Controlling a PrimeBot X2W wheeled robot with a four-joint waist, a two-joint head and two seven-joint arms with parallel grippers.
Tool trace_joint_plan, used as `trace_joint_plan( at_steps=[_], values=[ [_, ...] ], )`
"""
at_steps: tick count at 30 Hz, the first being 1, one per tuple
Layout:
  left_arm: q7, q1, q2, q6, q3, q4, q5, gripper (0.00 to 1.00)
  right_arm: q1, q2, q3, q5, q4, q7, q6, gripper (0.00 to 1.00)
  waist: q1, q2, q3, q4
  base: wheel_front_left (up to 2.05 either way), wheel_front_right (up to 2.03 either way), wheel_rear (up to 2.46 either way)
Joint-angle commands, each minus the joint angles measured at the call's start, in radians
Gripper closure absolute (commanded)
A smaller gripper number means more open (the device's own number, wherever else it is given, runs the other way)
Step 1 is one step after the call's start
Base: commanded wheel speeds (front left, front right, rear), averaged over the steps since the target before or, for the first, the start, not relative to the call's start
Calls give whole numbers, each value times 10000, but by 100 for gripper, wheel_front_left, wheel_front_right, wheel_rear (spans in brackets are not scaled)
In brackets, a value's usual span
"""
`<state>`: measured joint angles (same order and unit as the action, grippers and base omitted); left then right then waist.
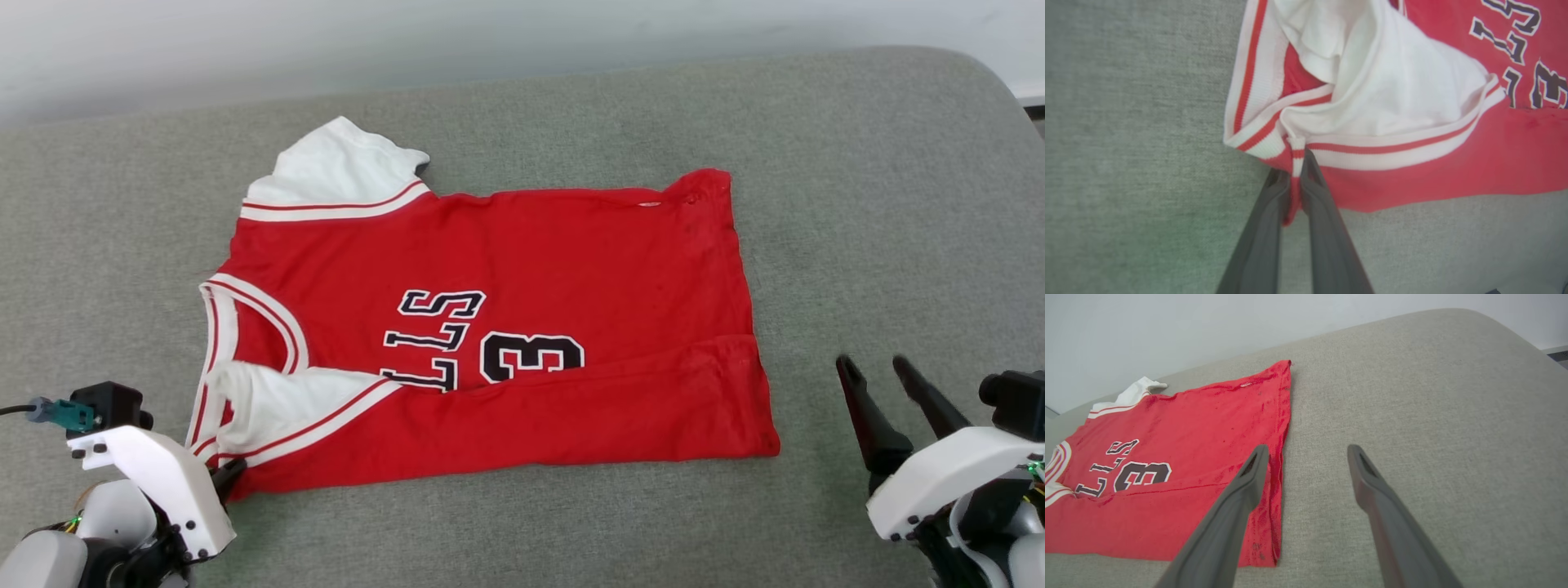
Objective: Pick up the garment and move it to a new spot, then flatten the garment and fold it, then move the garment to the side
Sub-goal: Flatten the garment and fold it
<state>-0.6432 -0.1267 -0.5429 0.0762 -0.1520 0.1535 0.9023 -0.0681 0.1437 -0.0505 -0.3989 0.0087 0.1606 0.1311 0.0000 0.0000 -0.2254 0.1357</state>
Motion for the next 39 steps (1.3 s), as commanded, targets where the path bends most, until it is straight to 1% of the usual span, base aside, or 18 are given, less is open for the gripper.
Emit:
trace_joint_plan(
  at_steps=[1, 5, 8, 13, 19, 20, 21, 22, 26, 30, 33, 38, 39],
  values=[
    [313, 56, 106, -56, -9, -63, -155, 100, -140, 217, -103, -143, 329, 651, -7, 0, 0, 0, 144, -148, 0, 0, 0],
    [616, 41, 62, -22, -19, -564, -367, 100, -385, 525, 50, -346, 1048, 2742, -7, 0, 0, 0, 245, -420, 0, 0, 0],
    [702, -43, 112, 23, -140, -985, -521, 100, -624, 638, 359, -551, 1381, 3760, -7, 0, 0, 0, 171, -679, 0, 0, 0],
    [836, -269, 246, 77, -371, -1420, -777, 100, -1136, 607, 854, -748, 1958, 4318, -7, 0, 0, 0, -44, -999, 0, 0, 0],
    [902, -380, 419, -13, -664, -1380, -902, 100, -1368, 429, 1457, -946, 3305, 5017, -6, 0, 0, 0, -125, -1221, 0, 0, 0],
    [911, -406, 433, -39, -696, -1356, -915, 100, -1357, 376, 1544, -1041, 3472, 5121, -4, 51, 0, 0, -114, -1240, 0, 0, 0],
    [938, -428, 461, -52, -737, -1331, -920, 100, -1342, 373, 1672, -1052, 3606, 5241, -3, 64, 0, 0, -99, -1256, 0, 0, 0],
    [974, -437, 491, -77, -760, -1303, -925, 100, -1348, 371, 1741, -1082, 3668, 5252, -1, 100, 0, 0, -77, -1266, 0, 0, 0],
    [1238, -384, 538, -116, -740, -1200, -996, 100, -1537, 608, 1769, -1120, 3515, 4983, -4, 100, 0, 0, 130, -1257, 0, 0, 0],
    [1652, -191, 671, -41, -630, -1131, -1040, 100, -1633, 880, 1732, -1174, 2992, 4781, -4, 100, 0, 0, 494, -1245, 0, 0, 0],
    [1907, 25, 783, 127, -582, -1069, -1074, 100, -1473, 1039, 1725, -1170, 2707, 4741, -4, 100, 0, 0, 894, -1282, 0, 0, 0],
    [2197, 584, 1002, 523, -561, -1077, -1168, 100, -992, 1139, 1676, -1204, 2337, 5026, -6, 100, 0, 0, 1527, -1394, 0, 0, 0],
    [2197, 584, 1002, 523, -561, -1077, -1168, 100, -992, 1139, 1676, -1204, 2337, 5026, -6, 100, 0, 0, 1527, -1394, 0, 0, 0]
  ],
)
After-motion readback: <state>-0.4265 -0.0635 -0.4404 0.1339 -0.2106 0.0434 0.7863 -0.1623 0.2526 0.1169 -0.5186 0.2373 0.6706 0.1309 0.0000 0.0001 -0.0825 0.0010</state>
